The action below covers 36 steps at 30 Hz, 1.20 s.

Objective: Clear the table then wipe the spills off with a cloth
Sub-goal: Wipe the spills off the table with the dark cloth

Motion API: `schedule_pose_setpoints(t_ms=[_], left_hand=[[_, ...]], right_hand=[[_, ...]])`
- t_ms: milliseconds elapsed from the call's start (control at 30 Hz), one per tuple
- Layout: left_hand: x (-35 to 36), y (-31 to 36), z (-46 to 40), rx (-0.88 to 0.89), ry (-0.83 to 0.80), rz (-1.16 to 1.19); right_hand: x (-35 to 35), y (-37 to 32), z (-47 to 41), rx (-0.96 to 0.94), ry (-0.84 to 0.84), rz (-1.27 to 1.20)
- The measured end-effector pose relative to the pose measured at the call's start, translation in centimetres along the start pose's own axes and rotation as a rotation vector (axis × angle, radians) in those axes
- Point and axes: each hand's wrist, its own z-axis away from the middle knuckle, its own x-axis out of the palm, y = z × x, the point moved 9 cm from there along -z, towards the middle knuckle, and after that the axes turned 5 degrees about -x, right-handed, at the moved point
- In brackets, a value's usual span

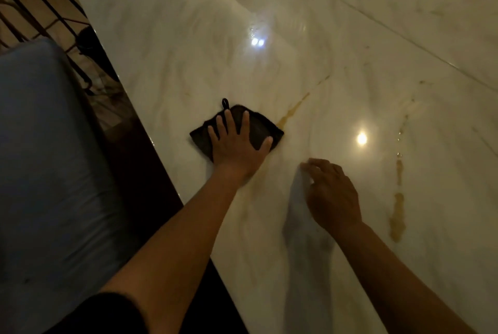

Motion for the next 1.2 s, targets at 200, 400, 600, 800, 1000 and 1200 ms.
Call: schedule_pose_setpoints(t_ms=[200,400,600,800,1000,1200], left_hand=[[1.2,1.7,5.8,0.169,0.057,-0.008],[-0.3,4.7,-6.2,0.166,0.049,-0.027],[-0.6,7.5,-10.9,0.151,0.030,-0.052],[0.3,9.0,-5.5,0.362,0.049,-0.071],[-0.9,14.1,-14.9,0.354,0.034,-0.065],[-1.2,20.0,-21.9,0.309,0.005,-0.079]], right_hand=[[-1.3,2.6,-3.8,0.045,0.084,0.037],[-0.4,3.6,-4.4,0.086,0.116,0.056],[-1.2,4.9,-6.7,0.090,0.174,0.007],[-4.2,10.0,-14.9,0.187,0.279,0.056],[-3.0,12.5,-16.2,0.271,0.239,0.161],[-4.9,13.3,-17.7,0.265,0.330,0.122]])
